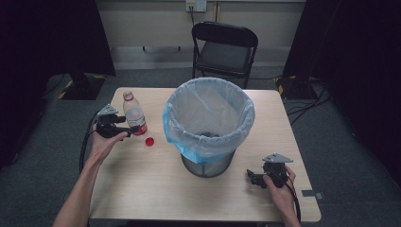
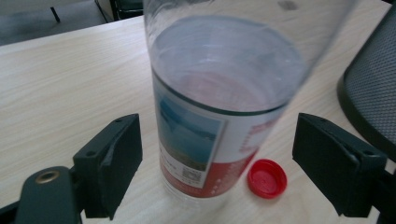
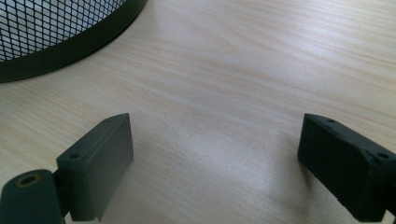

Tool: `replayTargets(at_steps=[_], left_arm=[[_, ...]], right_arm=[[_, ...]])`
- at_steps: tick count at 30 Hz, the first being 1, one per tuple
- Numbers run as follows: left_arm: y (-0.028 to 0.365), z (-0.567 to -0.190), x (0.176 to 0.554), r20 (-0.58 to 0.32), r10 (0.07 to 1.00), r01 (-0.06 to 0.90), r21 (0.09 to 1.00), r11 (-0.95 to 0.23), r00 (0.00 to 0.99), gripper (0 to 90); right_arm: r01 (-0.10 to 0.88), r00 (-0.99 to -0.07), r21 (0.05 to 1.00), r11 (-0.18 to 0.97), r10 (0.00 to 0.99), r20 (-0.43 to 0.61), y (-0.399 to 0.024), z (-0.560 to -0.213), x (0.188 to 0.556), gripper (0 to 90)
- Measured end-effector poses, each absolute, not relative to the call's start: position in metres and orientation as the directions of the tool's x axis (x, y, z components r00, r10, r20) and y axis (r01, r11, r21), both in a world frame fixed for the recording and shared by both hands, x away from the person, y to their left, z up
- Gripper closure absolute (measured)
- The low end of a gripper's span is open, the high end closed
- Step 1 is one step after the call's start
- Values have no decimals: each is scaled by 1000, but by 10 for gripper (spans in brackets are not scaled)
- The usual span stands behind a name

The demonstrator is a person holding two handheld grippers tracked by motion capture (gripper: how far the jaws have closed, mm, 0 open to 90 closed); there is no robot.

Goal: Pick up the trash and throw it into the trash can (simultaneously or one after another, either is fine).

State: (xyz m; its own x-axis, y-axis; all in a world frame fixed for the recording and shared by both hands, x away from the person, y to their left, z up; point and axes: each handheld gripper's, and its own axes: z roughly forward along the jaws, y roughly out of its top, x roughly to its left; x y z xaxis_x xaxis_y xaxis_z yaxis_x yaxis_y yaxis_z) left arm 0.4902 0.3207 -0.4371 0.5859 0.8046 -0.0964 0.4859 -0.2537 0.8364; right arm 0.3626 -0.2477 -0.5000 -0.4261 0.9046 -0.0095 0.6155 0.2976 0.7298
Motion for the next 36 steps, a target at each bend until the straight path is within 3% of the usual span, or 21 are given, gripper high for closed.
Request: replayTargets(at_steps=[16,26,36], left_arm=[[311,-457,507,-115,817,479,852,-211,565,203],[301,-459,507,-51,819,462,845,-270,571,264],[302,-458,506,-57,821,474,838,-270,568,280]], right_arm=[[616,-425,729,298,905,-11,-248,-500,362,94],[616,-425,729,298,905,-11,-248,-500,362,95],[616,-426,729,298,905,-10,-248,-500,363,94]])
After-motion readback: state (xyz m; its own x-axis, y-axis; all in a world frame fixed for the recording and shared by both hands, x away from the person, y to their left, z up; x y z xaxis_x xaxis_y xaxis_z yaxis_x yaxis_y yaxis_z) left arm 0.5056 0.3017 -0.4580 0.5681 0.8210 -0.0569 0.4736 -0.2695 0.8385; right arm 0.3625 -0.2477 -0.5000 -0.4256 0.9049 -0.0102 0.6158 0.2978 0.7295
